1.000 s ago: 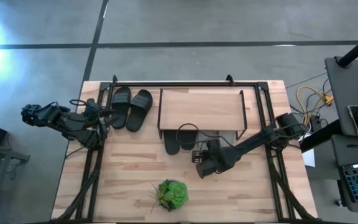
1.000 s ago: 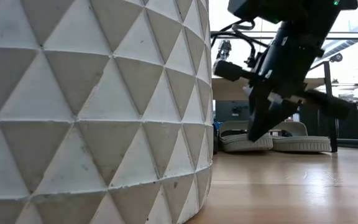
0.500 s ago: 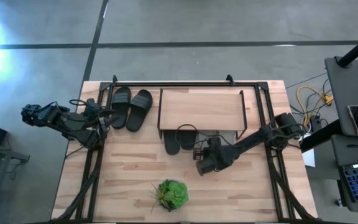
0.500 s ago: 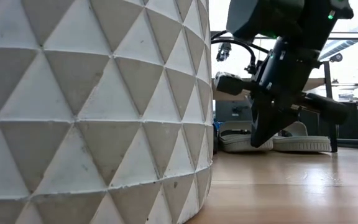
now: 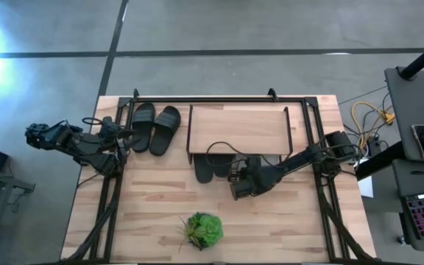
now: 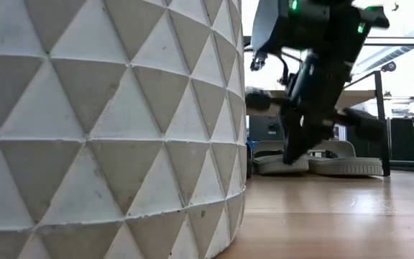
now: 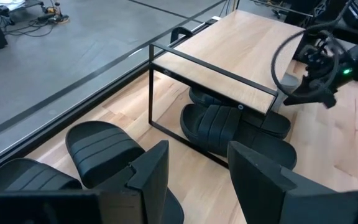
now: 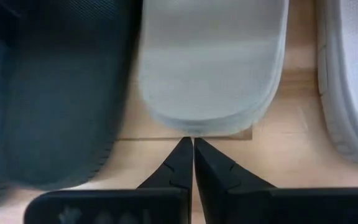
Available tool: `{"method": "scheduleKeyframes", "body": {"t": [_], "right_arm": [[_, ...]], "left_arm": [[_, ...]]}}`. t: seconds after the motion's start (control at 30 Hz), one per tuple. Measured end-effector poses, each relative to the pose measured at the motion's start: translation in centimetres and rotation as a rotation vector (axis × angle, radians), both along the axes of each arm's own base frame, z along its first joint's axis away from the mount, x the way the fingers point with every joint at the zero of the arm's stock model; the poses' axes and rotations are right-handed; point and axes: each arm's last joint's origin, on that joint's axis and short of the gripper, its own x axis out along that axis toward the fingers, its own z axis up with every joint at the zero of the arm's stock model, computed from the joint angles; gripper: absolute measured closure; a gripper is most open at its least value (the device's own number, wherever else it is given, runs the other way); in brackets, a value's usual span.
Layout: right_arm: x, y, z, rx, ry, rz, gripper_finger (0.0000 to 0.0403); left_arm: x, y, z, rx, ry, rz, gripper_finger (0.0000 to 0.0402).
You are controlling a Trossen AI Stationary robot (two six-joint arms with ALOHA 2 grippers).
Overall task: Pick and place slides into the shelf
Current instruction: Adjust the black and gray slides under the shelf
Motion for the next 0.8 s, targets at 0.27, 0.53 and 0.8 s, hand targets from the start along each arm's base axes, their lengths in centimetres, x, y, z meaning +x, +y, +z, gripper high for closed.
{"method": "scheduleKeyframes", "body": {"t": [0.27, 0.53, 0.8], "right_arm": [[-2.5, 3.6, 3.4, 0.019, 0.107, -0.069, 0.0394], [-4.8, 5.4, 3.7, 0.030, 0.186, -0.110, 0.0394], [-5.7, 4.2, 1.1, 0.049, 0.206, -0.145, 0.0394]], "left_arm": [[0.0, 0.0, 0.0, -0.003, -0.001, -0.001, 0.0252], [0.0, 0.0, 0.0, -0.001, 0.001, -0.001, 0.0252], [0.0, 0.0, 0.0, 0.000, 0.002, -0.001, 0.0252]]}}
